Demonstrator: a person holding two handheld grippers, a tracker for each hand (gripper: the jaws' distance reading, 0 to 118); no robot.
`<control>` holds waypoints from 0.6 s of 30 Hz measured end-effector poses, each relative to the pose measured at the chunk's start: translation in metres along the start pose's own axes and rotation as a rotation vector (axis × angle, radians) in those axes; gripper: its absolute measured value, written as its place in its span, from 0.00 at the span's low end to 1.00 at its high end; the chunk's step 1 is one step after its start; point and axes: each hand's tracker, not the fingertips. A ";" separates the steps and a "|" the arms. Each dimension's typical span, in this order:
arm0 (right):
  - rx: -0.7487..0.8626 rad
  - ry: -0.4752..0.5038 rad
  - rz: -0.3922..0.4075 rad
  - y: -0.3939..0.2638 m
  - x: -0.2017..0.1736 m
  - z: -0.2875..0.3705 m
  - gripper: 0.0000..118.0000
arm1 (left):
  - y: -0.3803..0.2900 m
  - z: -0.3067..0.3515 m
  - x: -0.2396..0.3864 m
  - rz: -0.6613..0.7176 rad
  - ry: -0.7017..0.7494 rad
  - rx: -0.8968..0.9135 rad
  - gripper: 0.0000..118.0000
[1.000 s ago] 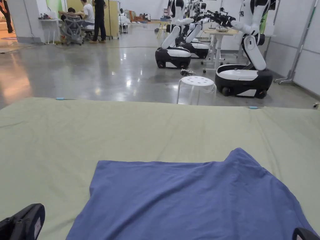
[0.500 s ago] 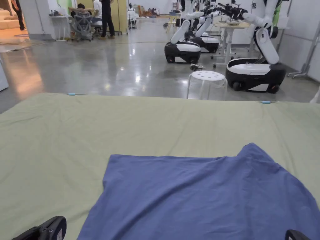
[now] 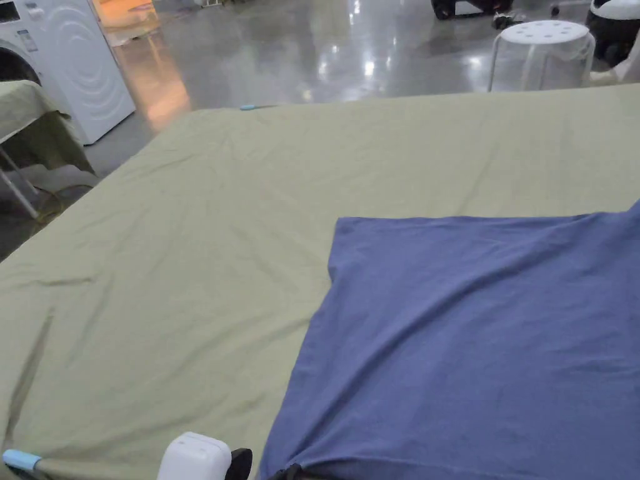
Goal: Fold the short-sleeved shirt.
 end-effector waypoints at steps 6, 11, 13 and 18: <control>-0.014 -0.044 -0.036 -0.003 0.014 0.001 0.00 | -0.003 -0.035 -0.012 0.065 0.033 -0.124 0.40; -0.035 -0.098 -0.070 0.004 0.004 0.011 0.00 | 0.003 -0.038 -0.012 0.075 0.068 -0.130 0.14; -0.043 -0.112 -0.098 0.002 0.013 0.012 0.00 | 0.004 -0.039 -0.011 0.057 0.050 -0.143 0.13; -0.037 -0.247 -0.112 0.001 0.041 0.026 0.05 | 0.007 -0.048 0.001 -0.011 0.086 -0.182 0.13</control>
